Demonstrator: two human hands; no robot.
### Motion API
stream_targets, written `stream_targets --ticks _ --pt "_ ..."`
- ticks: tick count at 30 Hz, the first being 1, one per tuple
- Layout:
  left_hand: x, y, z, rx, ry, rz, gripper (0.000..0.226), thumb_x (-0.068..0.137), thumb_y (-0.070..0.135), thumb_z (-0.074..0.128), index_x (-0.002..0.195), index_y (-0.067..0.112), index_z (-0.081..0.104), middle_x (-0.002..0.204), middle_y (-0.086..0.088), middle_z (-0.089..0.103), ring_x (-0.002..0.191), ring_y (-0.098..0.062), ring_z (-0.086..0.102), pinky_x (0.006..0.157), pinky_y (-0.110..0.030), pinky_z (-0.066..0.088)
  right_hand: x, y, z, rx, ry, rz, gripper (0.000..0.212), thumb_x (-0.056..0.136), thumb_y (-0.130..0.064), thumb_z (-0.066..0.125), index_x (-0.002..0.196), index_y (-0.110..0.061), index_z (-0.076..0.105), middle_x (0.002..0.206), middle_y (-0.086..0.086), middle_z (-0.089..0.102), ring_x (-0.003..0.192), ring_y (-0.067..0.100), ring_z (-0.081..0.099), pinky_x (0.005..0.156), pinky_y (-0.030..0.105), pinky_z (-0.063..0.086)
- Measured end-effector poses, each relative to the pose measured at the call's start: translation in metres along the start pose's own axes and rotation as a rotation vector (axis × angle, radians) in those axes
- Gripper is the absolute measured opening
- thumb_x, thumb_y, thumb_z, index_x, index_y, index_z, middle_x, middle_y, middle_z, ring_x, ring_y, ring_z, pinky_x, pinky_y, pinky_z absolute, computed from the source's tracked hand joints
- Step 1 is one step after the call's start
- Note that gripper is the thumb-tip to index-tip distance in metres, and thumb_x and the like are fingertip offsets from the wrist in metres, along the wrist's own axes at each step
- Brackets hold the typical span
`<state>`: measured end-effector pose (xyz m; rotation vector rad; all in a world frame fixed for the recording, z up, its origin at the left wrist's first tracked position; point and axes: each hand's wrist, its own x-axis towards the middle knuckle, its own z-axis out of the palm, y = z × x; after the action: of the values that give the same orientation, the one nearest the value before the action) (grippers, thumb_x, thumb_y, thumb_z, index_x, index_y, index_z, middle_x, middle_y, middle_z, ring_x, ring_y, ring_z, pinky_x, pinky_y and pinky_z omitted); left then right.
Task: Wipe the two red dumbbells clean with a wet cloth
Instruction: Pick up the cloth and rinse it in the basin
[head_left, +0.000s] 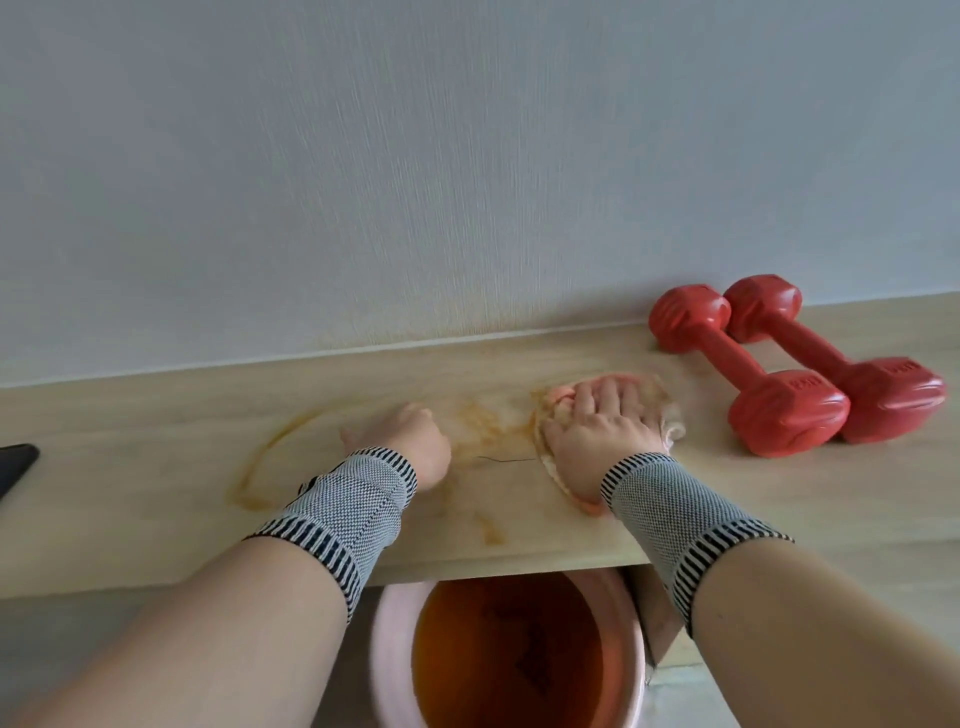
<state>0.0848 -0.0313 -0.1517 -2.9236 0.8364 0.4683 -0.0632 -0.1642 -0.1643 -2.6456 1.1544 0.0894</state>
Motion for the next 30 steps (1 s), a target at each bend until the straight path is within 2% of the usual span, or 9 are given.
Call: stream_targets --ticks 4,6,8,11,15,18,20,22,30 --pt "0.001 -0.009 -0.008 0.062 -0.017 0.042 0.056 0.098 0.024 0.032 0.154 0.03 0.023 0.163 0.007 0.016 0.149 -0.024 0.021 0.12 -0.053 0.011 0.011 -0.043 0.012 -0.062 -0.03 -0.226 0.067 0.1 -0.049 0.015 0.155 -0.015 -0.001 0.163 0.007 -0.009 0.15 0.029 -0.009 0.12 0.05 -0.002" --pt "-0.002 -0.01 -0.013 0.067 -0.017 0.045 0.059 0.096 0.018 0.034 0.152 0.034 0.026 0.162 0.007 0.02 0.148 -0.023 0.022 0.119 -0.056 0.006 0.006 -0.062 0.017 0.039 -0.014 -0.334 0.054 0.101 -0.034 0.029 0.153 -0.019 0.021 0.162 0.006 0.015 0.149 0.028 0.011 0.12 0.047 0.012" --pt "-0.003 -0.012 -0.013 0.067 -0.006 0.053 0.057 0.094 0.018 0.036 0.149 0.034 0.034 0.158 0.004 0.032 0.144 -0.025 0.031 0.118 -0.058 0.01 0.002 -0.064 0.007 0.418 0.009 -0.316 0.037 0.098 -0.018 0.041 0.133 -0.022 0.052 0.138 0.007 0.053 0.13 0.029 0.047 0.108 0.041 0.037" --pt "-0.006 -0.012 -0.013 0.06 0.001 0.069 0.048 0.095 0.022 0.039 0.142 0.033 0.043 0.149 -0.001 0.045 0.135 -0.029 0.043 0.115 -0.058 0.02 -0.002 -0.042 -0.028 0.969 0.099 -0.132 0.026 0.094 -0.015 0.051 0.115 -0.021 0.065 0.111 0.007 0.068 0.108 0.025 0.062 0.097 0.038 0.048" --pt "-0.011 -0.01 -0.014 0.1 -0.009 0.067 0.047 0.092 0.022 0.037 0.137 0.031 0.046 0.145 0.0 0.049 0.132 -0.028 0.046 0.114 -0.059 0.019 -0.002 0.002 -0.052 0.376 0.352 0.077 0.052 0.089 -0.009 0.047 0.141 -0.009 0.044 0.151 0.01 0.036 0.141 0.03 0.03 0.116 0.041 0.024" --pt "-0.016 -0.01 -0.015 0.131 -0.002 0.084 0.05 0.091 0.019 0.038 0.139 0.033 0.044 0.147 0.001 0.047 0.134 -0.028 0.043 0.115 -0.058 0.016 -0.001 0.003 -0.036 0.061 0.28 -0.118 0.046 0.091 -0.036 0.052 0.133 -0.018 0.048 0.149 0.004 0.039 0.142 0.028 0.027 0.115 0.045 0.024" --pt "-0.017 -0.015 -0.015 0.101 0.012 0.105 0.058 0.092 0.015 0.036 0.147 0.034 0.035 0.157 0.004 0.034 0.143 -0.025 0.034 0.118 -0.057 0.011 0.002 -0.002 -0.017 0.024 0.136 -0.191 0.044 0.097 -0.049 0.03 0.129 -0.029 0.051 0.144 -0.003 0.048 0.139 0.022 0.034 0.114 0.043 0.025" --pt "-0.012 -0.029 -0.014 0.046 0.039 0.109 0.063 0.093 0.014 0.036 0.152 0.034 0.025 0.163 0.007 0.017 0.148 -0.022 0.023 0.12 -0.054 0.01 0.01 -0.005 -0.003 -0.016 0.044 -0.119 0.058 0.097 -0.05 0.016 0.147 -0.026 0.033 0.161 -0.002 0.021 0.148 0.02 0.016 0.12 0.044 0.01" --pt "0.03 -0.098 -0.017 -0.093 0.074 -0.027 0.062 0.096 0.02 0.038 0.154 0.027 0.019 0.165 0.002 0.005 0.151 -0.021 0.005 0.118 -0.058 0.01 0.053 -0.064 0.003 -0.087 -0.016 -0.091 0.061 0.097 -0.049 0.018 0.154 -0.028 0.01 0.164 -0.004 -0.003 0.15 0.024 0.001 0.119 0.053 0.003"
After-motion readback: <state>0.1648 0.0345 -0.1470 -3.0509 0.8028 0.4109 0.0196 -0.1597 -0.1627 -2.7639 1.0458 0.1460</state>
